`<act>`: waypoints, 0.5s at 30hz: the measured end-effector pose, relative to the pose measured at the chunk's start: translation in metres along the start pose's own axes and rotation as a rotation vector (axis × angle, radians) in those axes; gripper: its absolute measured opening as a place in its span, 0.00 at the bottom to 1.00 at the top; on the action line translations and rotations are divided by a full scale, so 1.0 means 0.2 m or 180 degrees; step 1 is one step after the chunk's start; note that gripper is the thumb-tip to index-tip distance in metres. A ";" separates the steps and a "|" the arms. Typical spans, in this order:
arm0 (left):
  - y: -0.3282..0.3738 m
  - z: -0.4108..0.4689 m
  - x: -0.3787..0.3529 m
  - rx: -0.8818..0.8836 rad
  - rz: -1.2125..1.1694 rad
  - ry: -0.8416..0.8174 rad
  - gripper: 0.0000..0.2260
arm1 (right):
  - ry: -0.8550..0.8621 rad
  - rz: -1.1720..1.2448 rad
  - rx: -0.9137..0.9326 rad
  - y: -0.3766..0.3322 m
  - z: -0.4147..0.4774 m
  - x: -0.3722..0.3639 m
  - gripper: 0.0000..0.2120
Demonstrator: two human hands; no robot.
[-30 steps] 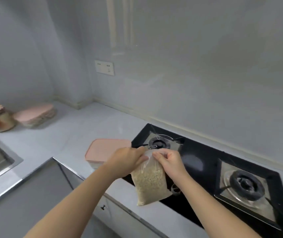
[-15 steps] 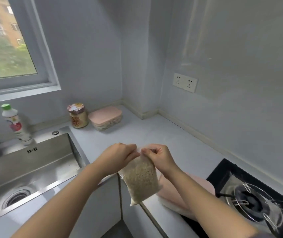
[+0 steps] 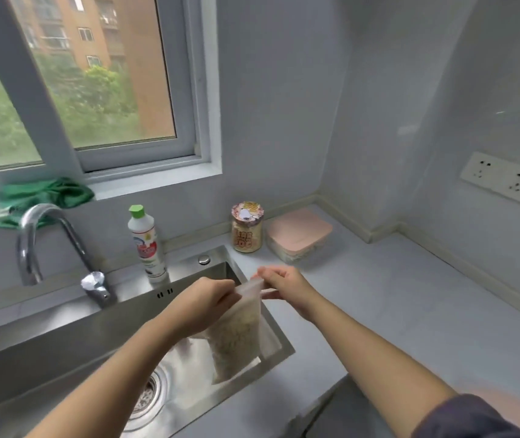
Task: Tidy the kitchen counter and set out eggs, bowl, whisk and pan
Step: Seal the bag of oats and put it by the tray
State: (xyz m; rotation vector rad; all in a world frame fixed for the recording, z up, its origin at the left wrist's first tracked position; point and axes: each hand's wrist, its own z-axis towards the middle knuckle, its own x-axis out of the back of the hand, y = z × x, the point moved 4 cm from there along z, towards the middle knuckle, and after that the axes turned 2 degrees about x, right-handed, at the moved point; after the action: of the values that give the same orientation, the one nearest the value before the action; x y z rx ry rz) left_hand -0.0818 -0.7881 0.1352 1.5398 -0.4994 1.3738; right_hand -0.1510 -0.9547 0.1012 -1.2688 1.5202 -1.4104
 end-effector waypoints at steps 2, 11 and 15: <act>-0.23 -0.03 0.09 0.0120 -0.0080 0.0113 0.19 | 0.0099 -0.0099 0.0005 -0.04 0.20 -0.18 0.10; -0.92 -0.17 0.31 0.0933 -0.0528 0.0736 0.20 | 0.0055 -0.0893 0.0051 -0.13 0.90 -0.77 0.30; -1.03 -0.17 0.35 0.1149 -0.0667 0.0984 0.21 | -0.0082 -0.0952 -0.0027 -0.15 1.10 -0.95 0.41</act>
State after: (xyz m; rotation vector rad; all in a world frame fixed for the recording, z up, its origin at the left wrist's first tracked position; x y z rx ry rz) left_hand 0.0861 -0.6481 0.1160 1.5690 0.1050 1.5564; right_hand 0.1147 -0.8368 0.0693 -1.5633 1.3610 -1.5666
